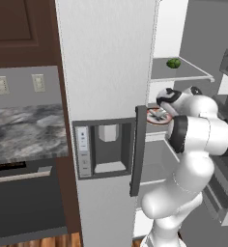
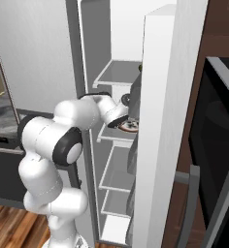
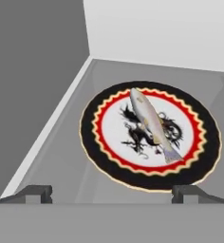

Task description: Transport the fish from the fridge to the microwave and turn on the microwave.

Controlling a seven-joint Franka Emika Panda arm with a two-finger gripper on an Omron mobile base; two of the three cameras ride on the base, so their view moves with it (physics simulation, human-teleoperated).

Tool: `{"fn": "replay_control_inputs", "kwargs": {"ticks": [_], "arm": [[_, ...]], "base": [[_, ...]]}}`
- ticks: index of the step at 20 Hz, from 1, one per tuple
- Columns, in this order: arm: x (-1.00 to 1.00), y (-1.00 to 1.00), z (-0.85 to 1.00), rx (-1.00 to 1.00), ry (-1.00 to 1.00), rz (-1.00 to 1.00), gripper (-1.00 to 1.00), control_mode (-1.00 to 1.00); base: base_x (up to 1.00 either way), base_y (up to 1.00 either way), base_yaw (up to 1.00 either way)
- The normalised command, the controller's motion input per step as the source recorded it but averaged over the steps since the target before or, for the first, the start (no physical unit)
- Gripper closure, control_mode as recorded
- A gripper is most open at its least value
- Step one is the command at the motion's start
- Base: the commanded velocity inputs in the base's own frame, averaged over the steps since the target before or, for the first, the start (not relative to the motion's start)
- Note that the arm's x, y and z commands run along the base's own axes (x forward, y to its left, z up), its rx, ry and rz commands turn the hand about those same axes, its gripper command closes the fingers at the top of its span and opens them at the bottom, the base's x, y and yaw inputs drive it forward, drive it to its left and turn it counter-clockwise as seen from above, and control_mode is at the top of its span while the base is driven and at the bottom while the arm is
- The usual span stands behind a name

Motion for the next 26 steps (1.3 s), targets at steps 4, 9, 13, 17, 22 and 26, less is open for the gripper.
{"fn": "replay_control_inputs", "kwargs": {"ticks": [4, 9, 13, 17, 22, 26], "arm": [[0.27, -0.07, -0.15, 0.01, 0.00, 0.02, -1.00, -1.00], [0.27, -0.07, -0.19, 0.01, 0.00, 0.02, -1.00, -1.00], [0.25, -0.08, -0.19, 0.01, 0.00, 0.02, -1.00, -1.00], [0.21, -0.12, -0.15, 0.02, 0.00, 0.03, -1.00, -1.00], [0.19, -0.15, -0.14, 0.03, 0.00, 0.03, -1.00, -1.00], [0.21, -0.09, -0.14, 0.02, 0.00, 0.02, -1.00, -1.00]], "base": [[0.00, 0.00, 0.00], [0.00, 0.00, 0.00], [0.00, 0.00, 0.00], [0.00, 0.00, 0.00], [0.00, 0.00, 0.00], [0.00, 0.00, 0.00]]}}
